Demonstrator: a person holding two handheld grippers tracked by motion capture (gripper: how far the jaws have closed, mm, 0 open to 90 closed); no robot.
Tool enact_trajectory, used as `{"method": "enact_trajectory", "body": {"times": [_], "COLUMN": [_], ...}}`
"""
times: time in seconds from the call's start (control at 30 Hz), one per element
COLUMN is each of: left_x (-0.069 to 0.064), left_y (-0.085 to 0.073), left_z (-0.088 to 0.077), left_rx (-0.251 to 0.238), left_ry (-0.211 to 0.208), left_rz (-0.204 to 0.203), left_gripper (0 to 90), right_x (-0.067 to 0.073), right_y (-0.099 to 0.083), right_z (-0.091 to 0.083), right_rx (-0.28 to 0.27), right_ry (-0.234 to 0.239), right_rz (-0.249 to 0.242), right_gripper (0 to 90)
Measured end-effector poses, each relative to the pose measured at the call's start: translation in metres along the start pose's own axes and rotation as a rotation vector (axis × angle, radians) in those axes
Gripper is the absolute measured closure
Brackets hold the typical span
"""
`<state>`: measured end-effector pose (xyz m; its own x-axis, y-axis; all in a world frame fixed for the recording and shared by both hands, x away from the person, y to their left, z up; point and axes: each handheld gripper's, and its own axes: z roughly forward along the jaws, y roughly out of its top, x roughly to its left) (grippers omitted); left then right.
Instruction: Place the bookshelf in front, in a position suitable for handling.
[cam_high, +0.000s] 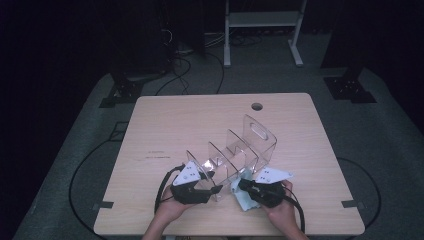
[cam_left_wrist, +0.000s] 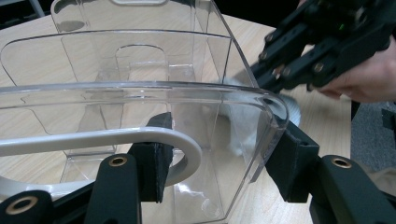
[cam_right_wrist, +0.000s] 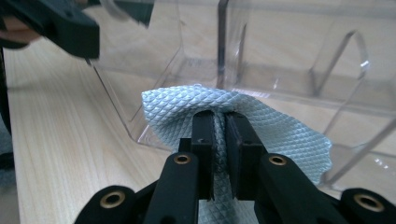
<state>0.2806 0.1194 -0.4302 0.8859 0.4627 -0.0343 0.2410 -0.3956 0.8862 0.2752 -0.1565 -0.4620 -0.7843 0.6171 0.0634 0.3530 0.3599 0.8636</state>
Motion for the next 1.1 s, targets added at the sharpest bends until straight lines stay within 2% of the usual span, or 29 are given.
{"method": "enact_trajectory", "body": {"times": [0.13, 0.33, 0.47, 0.5, 0.6, 0.7, 0.83, 0.97, 1.0, 1.1], "left_x": [0.000, 0.000, 0.000, 0.000, 0.000, 0.000, 0.000, 0.000, 0.001, 0.001], "left_y": [0.000, 0.000, 0.000, 0.000, 0.000, 0.000, 0.000, 0.000, 0.000, 0.000], "left_z": [0.000, 0.000, 0.000, 0.000, 0.000, 0.000, 0.000, -0.001, -0.002, -0.002], "left_rx": [0.001, 0.003, 0.003, 0.004, 0.004, 0.005, 0.006, 0.007, 0.007, 0.008], "left_ry": [0.000, -0.002, -0.001, -0.002, -0.004, -0.008, -0.011, -0.015, -0.017, -0.017], "left_rz": [0.000, 0.002, 0.002, 0.003, 0.003, 0.005, 0.007, 0.008, 0.005, 0.008], "left_gripper": [45.8, 45.8, 45.8, 45.8, 45.8, 45.9, 46.0, 45.9, 46.0, 46.0], "right_x": [-0.003, -0.013, -0.023, -0.028, -0.036, -0.042, -0.038, -0.026, -0.021, -0.028], "right_y": [0.001, 0.001, 0.001, 0.001, 0.002, 0.003, 0.003, 0.007, 0.009, 0.009], "right_z": [-0.007, -0.014, -0.023, -0.028, -0.033, -0.036, -0.035, -0.029, -0.028, -0.031], "right_rx": [-0.030, -0.048, -0.073, -0.091, -0.111, -0.129, -0.134, -0.129, -0.122, -0.125], "right_ry": [-0.026, -0.053, -0.074, -0.087, -0.107, -0.127, -0.117, -0.079, -0.073, -0.100], "right_rz": [-0.006, 0.015, 0.051, 0.077, 0.106, 0.117, 0.128, 0.097, 0.074, 0.087], "right_gripper": [82.1, 82.4, 82.6, 82.6, 82.6, 82.6, 82.6, 82.5, 82.5, 82.5]}}
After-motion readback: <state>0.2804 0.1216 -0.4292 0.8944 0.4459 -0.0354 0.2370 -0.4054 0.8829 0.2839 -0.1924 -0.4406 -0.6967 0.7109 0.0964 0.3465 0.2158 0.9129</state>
